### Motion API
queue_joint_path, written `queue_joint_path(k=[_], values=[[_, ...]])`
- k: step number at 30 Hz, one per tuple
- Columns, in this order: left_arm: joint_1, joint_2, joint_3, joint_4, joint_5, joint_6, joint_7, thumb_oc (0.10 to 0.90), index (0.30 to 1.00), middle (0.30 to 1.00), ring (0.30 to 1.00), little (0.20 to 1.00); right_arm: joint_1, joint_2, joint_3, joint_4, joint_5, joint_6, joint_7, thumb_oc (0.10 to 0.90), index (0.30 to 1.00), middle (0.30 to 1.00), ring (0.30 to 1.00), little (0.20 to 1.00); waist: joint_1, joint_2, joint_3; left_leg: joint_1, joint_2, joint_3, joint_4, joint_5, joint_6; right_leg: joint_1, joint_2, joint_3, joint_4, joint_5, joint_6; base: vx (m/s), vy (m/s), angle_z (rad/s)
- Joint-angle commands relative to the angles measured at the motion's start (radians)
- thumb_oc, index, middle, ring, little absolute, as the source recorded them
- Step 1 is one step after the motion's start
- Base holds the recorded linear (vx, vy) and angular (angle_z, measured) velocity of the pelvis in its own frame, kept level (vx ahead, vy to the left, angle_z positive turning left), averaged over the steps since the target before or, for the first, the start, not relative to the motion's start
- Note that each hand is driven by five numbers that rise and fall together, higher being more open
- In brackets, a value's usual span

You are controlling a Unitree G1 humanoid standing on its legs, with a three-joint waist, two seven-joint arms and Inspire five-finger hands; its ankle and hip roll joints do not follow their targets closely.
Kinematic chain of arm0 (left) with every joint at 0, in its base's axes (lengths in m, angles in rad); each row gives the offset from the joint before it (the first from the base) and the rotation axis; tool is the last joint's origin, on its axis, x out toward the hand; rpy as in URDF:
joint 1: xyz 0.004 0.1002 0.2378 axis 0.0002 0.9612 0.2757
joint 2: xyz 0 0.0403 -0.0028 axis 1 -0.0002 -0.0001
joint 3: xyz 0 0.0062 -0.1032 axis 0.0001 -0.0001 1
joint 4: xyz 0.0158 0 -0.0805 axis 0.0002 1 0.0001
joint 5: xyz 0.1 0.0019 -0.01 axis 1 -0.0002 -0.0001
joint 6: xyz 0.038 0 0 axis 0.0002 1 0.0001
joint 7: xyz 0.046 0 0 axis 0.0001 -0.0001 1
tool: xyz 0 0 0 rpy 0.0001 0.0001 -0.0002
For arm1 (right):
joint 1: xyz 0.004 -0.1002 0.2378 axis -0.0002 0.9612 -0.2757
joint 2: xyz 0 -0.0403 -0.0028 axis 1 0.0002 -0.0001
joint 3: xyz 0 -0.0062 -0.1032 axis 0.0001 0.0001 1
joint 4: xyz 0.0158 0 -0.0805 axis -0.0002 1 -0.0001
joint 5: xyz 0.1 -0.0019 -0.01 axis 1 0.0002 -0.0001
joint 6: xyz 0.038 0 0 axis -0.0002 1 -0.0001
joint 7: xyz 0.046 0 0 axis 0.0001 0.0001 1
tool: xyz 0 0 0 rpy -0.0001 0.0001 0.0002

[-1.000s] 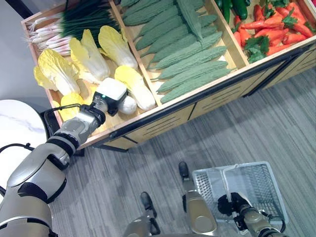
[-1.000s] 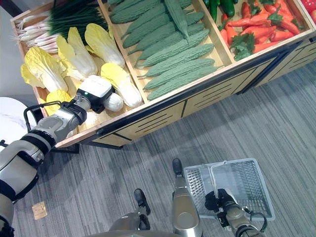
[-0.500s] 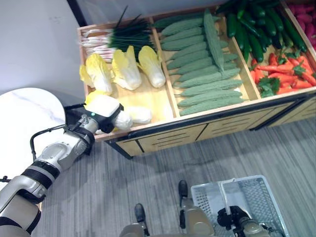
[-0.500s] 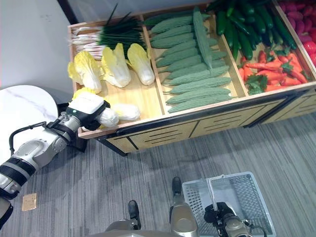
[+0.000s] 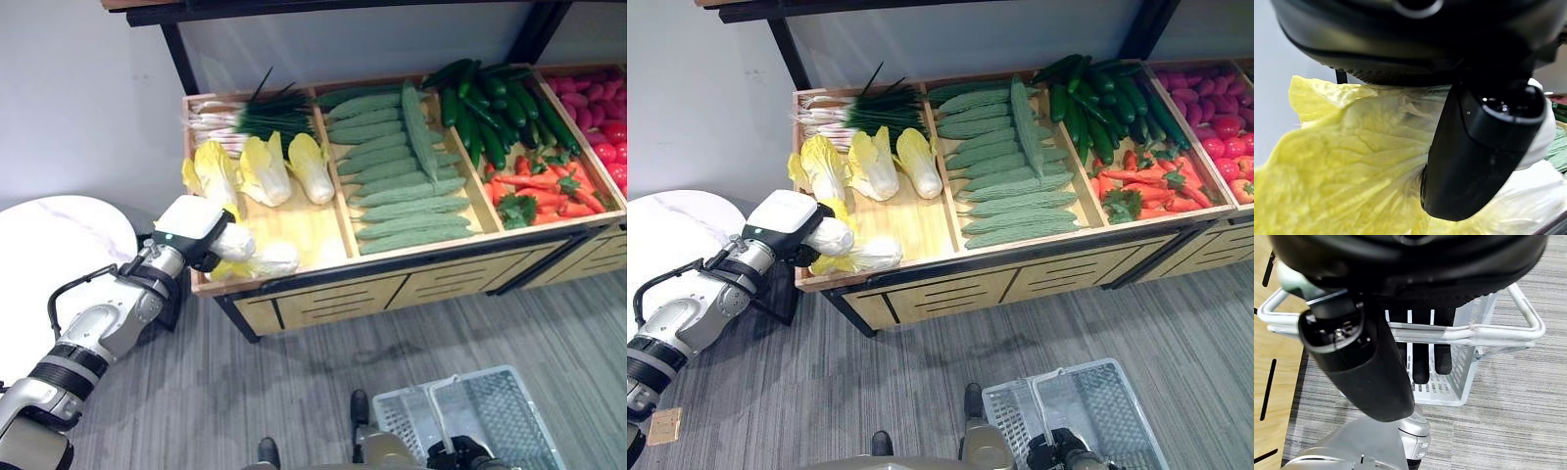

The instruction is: Get the vegetables into the basket

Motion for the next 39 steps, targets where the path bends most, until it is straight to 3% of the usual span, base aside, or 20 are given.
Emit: queue_joint_path(k=[1, 6, 15, 17, 20, 22, 23, 26, 28, 30, 33, 39], values=[[-0.098, 0.027, 0.141, -0.085, -0.05, -0.011, 0.079, 0.4, 0.3, 0.3, 0.3, 0.3, 0.027, 0.003, 0.035, 0.014, -0.036, -0.013, 0.015, 0.4, 0.3, 0.3, 0.3, 0.3, -0.001, -0.006, -0.056, -0.006, 0.004, -0.019, 0.007, -0.036, -0.017, 0.041, -0.086, 0.036, 0.001, -0.058, 0.133, 0.01, -0.003, -0.09], [-0.068, -0.026, 0.192, -0.141, -0.086, -0.014, 0.077, 0.4, 0.3, 0.3, 0.3, 0.3, 0.028, 0.0, 0.023, 0.035, -0.053, 0.0, 0.011, 0.4, 0.3, 0.3, 0.3, 0.3, -0.003, -0.005, -0.069, 0.006, 0.005, -0.02, 0.007, -0.039, -0.017, 0.057, -0.085, 0.034, 0.001, -0.063, 0.13, 0.0, 0.0, 0.0], [-0.146, -0.022, 0.19, -0.13, -0.114, 0.001, 0.08, 0.4, 0.3, 0.3, 0.3, 0.3, 0.021, -0.009, 0.036, 0.033, -0.054, 0.008, 0.02, 0.4, 0.3, 0.3, 0.3, 0.3, -0.015, 0.009, -0.085, 0.02, 0.011, -0.02, 0.007, -0.038, -0.022, 0.073, -0.079, 0.029, 0.001, -0.073, 0.125, 0.01, -0.013, 0.0], [-0.27, -0.002, 0.104, -0.034, -0.101, 0.024, 0.072, 0.4, 0.3, 0.3, 0.3, 0.3, 0.016, -0.021, 0.049, 0.026, -0.055, 0.013, 0.023, 0.4, 0.3, 0.3, 0.3, 0.3, -0.026, 0.015, -0.087, 0.016, 0.013, -0.017, 0.007, -0.035, -0.025, 0.07, -0.077, 0.031, 0.001, -0.073, 0.126, 0.0, 0.0, 0.0], [-0.547, -0.022, -0.097, 0.266, -0.144, 0.064, 0.07, 0.4, 0.3, 0.3, 0.3, 0.3, 0.0, -0.043, 0.076, 0.035, -0.069, 0.022, 0.023, 0.4, 0.3, 0.3, 0.3, 0.3, -0.046, 0.027, -0.088, 0.003, 0.016, -0.013, 0.007, -0.022, -0.029, 0.058, -0.073, 0.032, 0.001, -0.068, 0.127, 0.0, -0.023, 0.06], [-0.623, -0.031, -0.149, 0.343, -0.161, 0.07, 0.07, 0.4, 0.3, 0.3, 0.3, 0.3, -0.01, -0.051, 0.083, 0.037, -0.068, 0.024, 0.019, 0.4, 0.3, 0.3, 0.3, 0.3, -0.055, 0.032, -0.086, -0.004, 0.017, -0.011, 0.007, -0.018, -0.031, 0.051, -0.072, 0.035, 0.001, -0.065, 0.127, -0.01, -0.013, -0.02], [-0.741, -0.017, -0.247, 0.464, -0.17, 0.076, 0.045, 0.4, 0.3, 0.3, 0.3, 0.3, -0.021, -0.065, 0.099, 0.034, -0.061, 0.026, 0.017, 0.4, 0.3, 0.3, 0.3, 0.3, -0.069, 0.044, -0.087, -0.014, 0.018, -0.006, 0.007, -0.012, -0.033, 0.038, -0.068, 0.04, 0.001, -0.061, 0.129, -0.01, -0.024, -0.09], [-0.892, -0.03, -0.327, 0.588, -0.238, 0.074, 0.069, 0.4, 0.3, 0.3, 0.3, 0.3, -0.031, -0.059, 0.127, 0.022, -0.049, 0.022, 0.016, 0.4, 0.3, 0.3, 0.3, 0.3, -0.078, 0.055, -0.077, -0.036, 0.022, 0.002, 0.007, -0.001, -0.038, 0.014, -0.065, 0.046, 0.001, -0.056, 0.13, -0.02, -0.036, -0.12], [-0.894, -0.049, -0.329, 0.614, -0.253, 0.081, 0.071, 0.4, 0.3, 0.3, 0.3, 0.3, -0.039, -0.058, 0.131, 0.021, -0.043, 0.023, 0.011, 0.4, 0.3, 0.3, 0.3, 0.3, -0.083, 0.059, -0.07, -0.043, 0.023, 0.005, 0.007, 0.002, -0.038, 0.003, -0.063, 0.05, 0.001, -0.053, 0.13, -0.02, -0.028, -0.14], [-0.938, -0.048, -0.425, 0.687, -0.192, 0.077, 0.018, 0.4, 0.3, 0.3, 0.3, 0.3, -0.051, -0.062, 0.133, 0.024, -0.04, 0.024, 0.012, 0.4, 0.3, 0.3, 0.3, 0.3, -0.09, 0.069, -0.066, -0.051, 0.024, 0.013, 0.007, 0.004, -0.039, -0.01, -0.059, 0.06, 0.001, -0.05, 0.13, 0.0, -0.028, -0.12], [-0.931, -0.088, -0.386, 0.719, -0.247, 0.078, 0.035, 0.4, 0.3, 0.3, 0.3, 0.3, -0.046, -0.056, 0.14, 0.03, -0.043, 0.025, 0.014, 0.4, 0.3, 0.3, 0.3, 0.3, -0.098, 0.079, -0.058, -0.052, 0.026, 0.019, 0.007, 0.006, -0.041, -0.014, -0.059, 0.066, 0.001, -0.051, 0.129, 0.02, -0.021, -0.15], [-0.926, -0.085, -0.432, 0.725, -0.207, 0.076, 0.006, 0.4, 0.3, 0.3, 0.3, 0.3, -0.06, -0.066, 0.135, 0.026, -0.036, 0.024, 0.011, 0.4, 0.3, 0.3, 0.3, 0.3, -0.106, 0.102, -0.036, -0.056, 0.026, 0.024, 0.007, 0.009, -0.043, -0.025, -0.055, 0.075, 0.001, -0.054, 0.127, 0.0, -0.01, -0.07]])
